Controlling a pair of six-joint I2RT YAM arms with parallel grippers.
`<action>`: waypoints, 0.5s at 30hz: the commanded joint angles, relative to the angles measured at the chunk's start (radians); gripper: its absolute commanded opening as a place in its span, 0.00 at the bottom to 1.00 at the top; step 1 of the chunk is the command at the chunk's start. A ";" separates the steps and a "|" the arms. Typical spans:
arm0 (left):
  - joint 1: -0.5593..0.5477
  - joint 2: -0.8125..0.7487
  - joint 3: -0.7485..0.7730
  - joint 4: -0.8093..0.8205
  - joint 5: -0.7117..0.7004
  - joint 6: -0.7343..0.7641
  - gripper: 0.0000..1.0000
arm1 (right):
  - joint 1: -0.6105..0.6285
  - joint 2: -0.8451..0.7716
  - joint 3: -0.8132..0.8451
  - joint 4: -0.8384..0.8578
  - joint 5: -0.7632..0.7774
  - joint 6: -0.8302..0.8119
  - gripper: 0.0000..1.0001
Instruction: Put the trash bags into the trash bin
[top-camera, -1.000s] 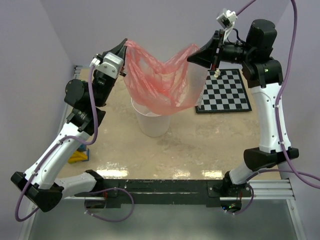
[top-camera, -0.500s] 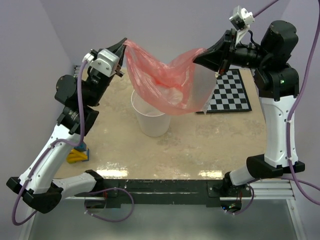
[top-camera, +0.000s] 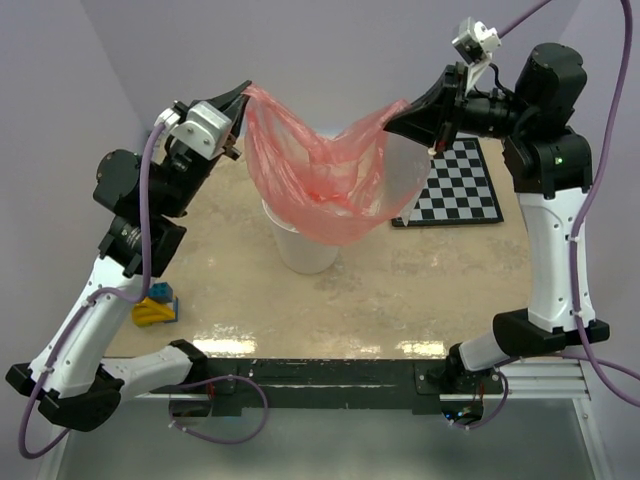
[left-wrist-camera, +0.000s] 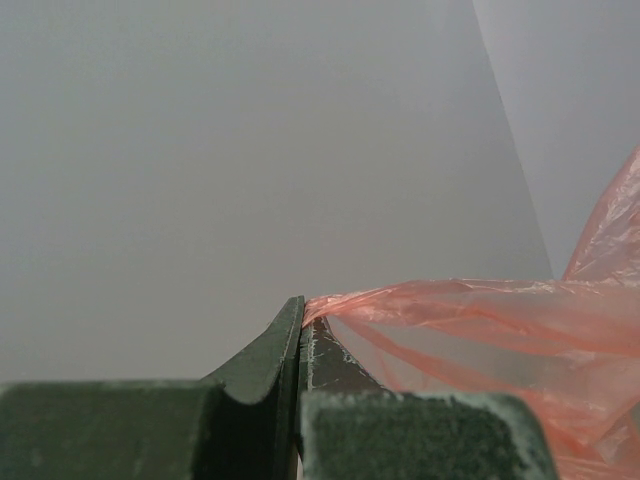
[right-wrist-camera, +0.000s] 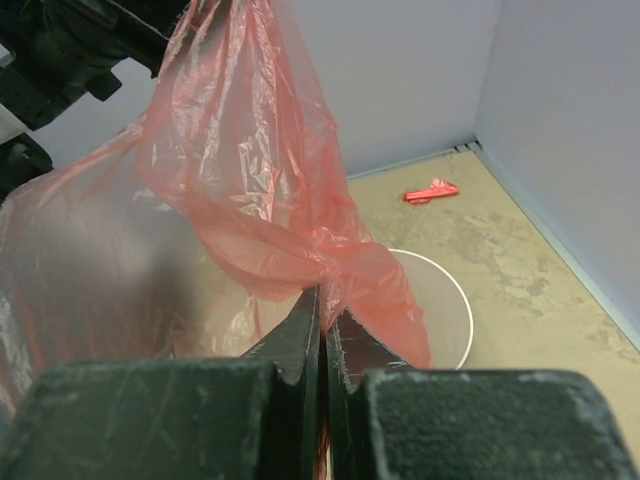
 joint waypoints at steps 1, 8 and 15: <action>0.004 -0.024 -0.023 0.020 -0.013 0.016 0.00 | 0.014 -0.019 -0.042 0.051 0.009 0.022 0.00; 0.018 0.013 -0.157 0.206 -0.177 0.092 0.00 | 0.095 0.052 -0.053 0.140 0.101 0.039 0.00; 0.055 0.093 -0.227 0.355 -0.261 0.168 0.00 | 0.226 0.173 -0.061 0.278 0.107 0.073 0.00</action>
